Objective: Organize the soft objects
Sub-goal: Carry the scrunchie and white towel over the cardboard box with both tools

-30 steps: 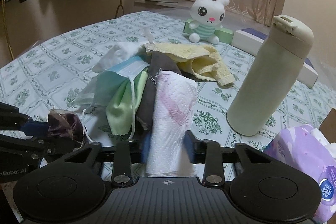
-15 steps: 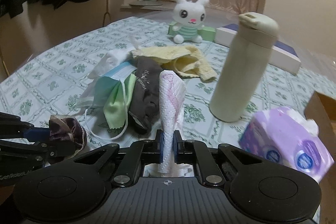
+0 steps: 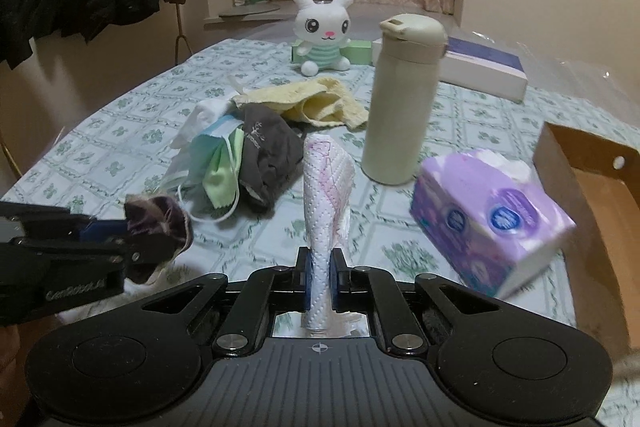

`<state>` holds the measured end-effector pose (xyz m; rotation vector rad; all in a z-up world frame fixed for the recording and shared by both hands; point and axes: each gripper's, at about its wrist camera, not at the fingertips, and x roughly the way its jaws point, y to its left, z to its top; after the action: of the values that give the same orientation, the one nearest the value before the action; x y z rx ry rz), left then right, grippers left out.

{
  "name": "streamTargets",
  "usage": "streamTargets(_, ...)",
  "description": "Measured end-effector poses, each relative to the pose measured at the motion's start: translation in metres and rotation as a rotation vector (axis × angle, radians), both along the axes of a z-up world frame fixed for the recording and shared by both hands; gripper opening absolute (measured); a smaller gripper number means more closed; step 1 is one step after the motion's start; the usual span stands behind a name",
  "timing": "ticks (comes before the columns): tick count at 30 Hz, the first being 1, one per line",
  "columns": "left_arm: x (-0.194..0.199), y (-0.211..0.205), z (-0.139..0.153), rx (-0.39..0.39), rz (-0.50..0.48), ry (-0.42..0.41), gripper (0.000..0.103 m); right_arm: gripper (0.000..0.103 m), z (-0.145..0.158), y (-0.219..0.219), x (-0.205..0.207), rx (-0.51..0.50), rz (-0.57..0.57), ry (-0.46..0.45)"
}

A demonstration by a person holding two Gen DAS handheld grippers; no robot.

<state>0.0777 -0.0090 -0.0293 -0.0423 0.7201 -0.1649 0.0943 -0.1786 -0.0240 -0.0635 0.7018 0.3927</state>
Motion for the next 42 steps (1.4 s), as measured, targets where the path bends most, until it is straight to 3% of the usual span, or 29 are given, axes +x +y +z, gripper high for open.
streamTargets(22,-0.029,-0.085,0.019,-0.030,-0.180,-0.016,0.022,0.008,0.016,-0.079,-0.081,-0.003,-0.149,0.018)
streamTargets(42,-0.016,-0.229,0.035,-0.053,-0.441,-0.037,0.022,0.009,0.033,-0.205,-0.118,-0.028,-0.401,-0.018)
